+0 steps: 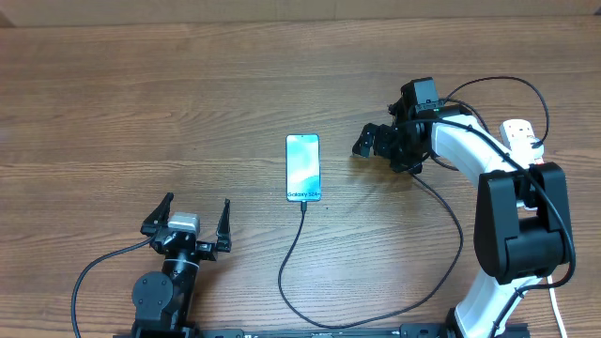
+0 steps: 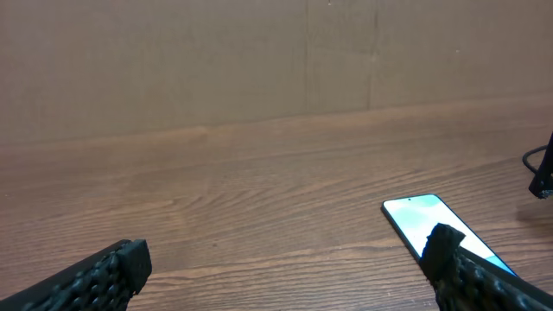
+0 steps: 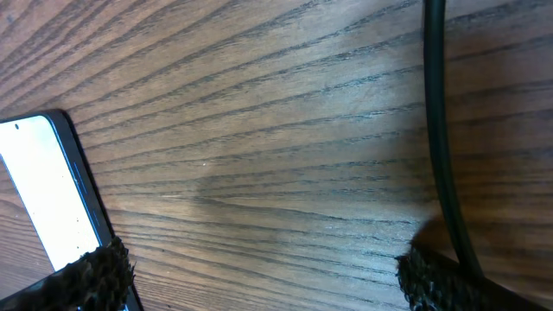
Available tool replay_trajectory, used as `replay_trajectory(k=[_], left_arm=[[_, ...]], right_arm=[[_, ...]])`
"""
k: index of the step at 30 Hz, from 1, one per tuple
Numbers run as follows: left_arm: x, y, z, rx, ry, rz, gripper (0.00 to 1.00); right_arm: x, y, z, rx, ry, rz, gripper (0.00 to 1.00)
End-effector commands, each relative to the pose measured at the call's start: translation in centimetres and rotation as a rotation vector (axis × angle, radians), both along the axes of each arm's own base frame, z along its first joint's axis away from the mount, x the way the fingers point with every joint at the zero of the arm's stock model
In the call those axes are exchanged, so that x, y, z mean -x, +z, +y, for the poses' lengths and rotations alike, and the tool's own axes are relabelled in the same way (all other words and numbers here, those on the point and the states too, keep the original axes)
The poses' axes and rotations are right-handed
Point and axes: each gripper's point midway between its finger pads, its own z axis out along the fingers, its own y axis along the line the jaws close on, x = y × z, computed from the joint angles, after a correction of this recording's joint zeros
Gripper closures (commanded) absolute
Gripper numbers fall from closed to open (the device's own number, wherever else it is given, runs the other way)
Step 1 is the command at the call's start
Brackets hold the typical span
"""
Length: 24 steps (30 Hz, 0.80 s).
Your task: Plug charger to phone and switch on socket
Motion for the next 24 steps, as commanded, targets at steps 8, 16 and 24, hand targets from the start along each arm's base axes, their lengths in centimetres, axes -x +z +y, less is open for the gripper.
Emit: replay_trajectory(k=[8, 16, 24], left_arm=[[0.0, 0.0, 0.4, -0.023, 0.018, -0.009, 0.00], [0.0, 0.0, 0.4, -0.023, 0.018, -0.009, 0.00], [0.0, 0.0, 0.4, -0.023, 0.018, -0.009, 0.00]], right_arm=[[-2.1, 3.6, 0.1, 0.195, 0.080, -0.245, 0.00], [-6.9, 19.6, 0.3, 0.197, -0.033, -0.795, 0.00], [-4.5, 27.9, -0.5, 0.146, -0.075, -0.979, 0.00]])
